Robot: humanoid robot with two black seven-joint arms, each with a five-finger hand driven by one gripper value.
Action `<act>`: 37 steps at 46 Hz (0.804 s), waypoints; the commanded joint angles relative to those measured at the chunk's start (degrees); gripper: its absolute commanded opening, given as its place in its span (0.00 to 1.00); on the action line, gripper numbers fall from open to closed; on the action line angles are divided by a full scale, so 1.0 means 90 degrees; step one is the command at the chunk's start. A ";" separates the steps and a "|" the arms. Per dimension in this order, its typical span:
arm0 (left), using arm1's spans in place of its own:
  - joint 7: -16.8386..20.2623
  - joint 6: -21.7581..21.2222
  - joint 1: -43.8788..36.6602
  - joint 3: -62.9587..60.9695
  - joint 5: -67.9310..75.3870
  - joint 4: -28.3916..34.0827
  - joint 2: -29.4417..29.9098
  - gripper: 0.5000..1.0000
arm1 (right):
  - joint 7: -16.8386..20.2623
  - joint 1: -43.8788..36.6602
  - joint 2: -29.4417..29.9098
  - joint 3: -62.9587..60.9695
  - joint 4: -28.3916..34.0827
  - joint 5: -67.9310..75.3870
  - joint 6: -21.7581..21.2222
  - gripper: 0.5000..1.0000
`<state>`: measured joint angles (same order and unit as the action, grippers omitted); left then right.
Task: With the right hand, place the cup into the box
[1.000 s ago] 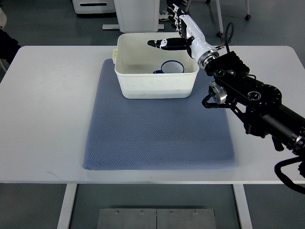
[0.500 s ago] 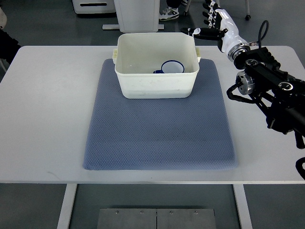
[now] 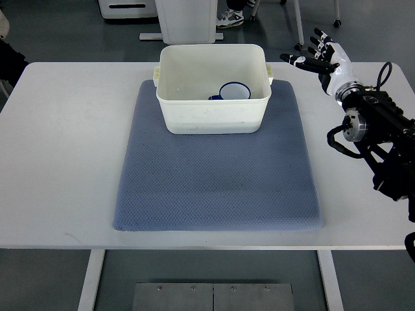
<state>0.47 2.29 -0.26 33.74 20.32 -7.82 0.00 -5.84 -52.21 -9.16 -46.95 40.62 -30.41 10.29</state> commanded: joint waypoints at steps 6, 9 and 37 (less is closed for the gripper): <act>0.0006 0.0000 0.0000 0.0001 -0.0002 0.0000 0.0000 1.00 | 0.0004 0.0283 0.0012 -0.0369 0.0008 0.0087 -0.0001 1.00; 0.0006 0.0000 0.0000 0.0001 -0.0002 0.0000 0.0000 1.00 | -0.0025 0.0400 0.0022 -0.0515 0.0018 0.0117 -0.0001 1.00; 0.0006 0.0000 0.0000 0.0001 -0.0002 0.0000 0.0000 1.00 | -0.0035 0.0860 0.0090 -0.0516 0.0018 0.0127 -0.0010 1.00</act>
<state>0.46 2.29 -0.26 33.70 20.30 -7.82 0.00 -6.18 -44.51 -8.45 -51.59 40.79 -29.26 10.16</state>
